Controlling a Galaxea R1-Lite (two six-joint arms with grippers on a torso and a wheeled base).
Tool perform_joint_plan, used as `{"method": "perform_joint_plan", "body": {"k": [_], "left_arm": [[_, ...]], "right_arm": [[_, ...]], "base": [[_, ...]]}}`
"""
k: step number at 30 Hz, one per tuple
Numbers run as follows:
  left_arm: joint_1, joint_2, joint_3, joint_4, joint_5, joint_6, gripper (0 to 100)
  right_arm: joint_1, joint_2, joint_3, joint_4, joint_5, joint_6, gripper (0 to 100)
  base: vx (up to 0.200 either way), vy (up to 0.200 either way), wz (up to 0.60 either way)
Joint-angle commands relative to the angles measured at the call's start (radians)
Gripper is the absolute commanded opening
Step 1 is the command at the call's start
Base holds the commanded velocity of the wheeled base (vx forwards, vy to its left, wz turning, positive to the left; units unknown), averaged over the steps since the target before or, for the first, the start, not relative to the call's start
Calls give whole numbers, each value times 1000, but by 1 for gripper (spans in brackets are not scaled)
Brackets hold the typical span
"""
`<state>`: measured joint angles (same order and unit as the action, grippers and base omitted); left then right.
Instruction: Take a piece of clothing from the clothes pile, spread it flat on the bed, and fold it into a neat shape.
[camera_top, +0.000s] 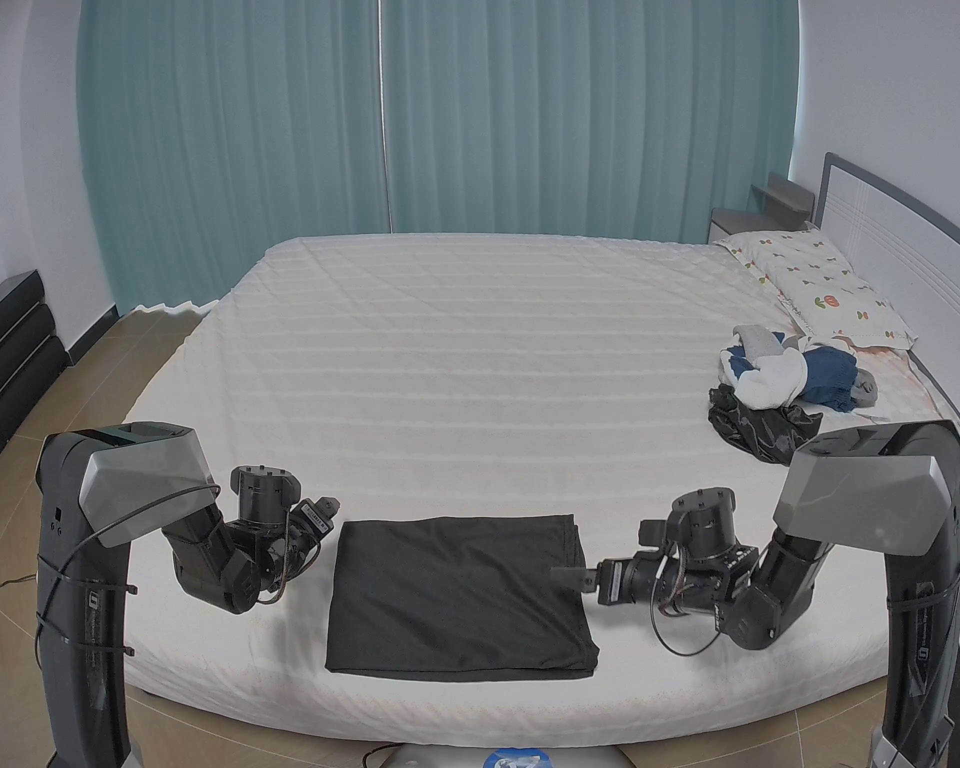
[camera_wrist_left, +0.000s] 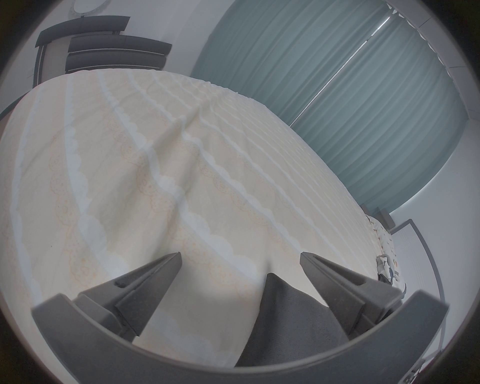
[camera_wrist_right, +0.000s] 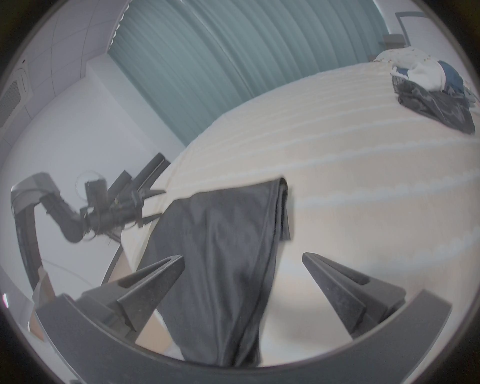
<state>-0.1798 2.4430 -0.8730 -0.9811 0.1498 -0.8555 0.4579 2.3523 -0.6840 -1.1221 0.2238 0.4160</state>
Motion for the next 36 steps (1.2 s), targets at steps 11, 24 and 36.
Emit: {"method": "perform_joint_plan", "body": {"k": [11,24,36], "left_arm": [[-1,1,0,-2,1,1,100],[-1,2,-3,-4,2,3,100],[-1,2,-3,-4,2,3,100]], "right_arm": [[-22,205,-502,266,-132,110,100],[-25,242,-575,255,-169,135,0],[-42,262,-609,251,-212,161,0]], "base": [[0,0,0],[0,0,0],[0,0,0]]}}
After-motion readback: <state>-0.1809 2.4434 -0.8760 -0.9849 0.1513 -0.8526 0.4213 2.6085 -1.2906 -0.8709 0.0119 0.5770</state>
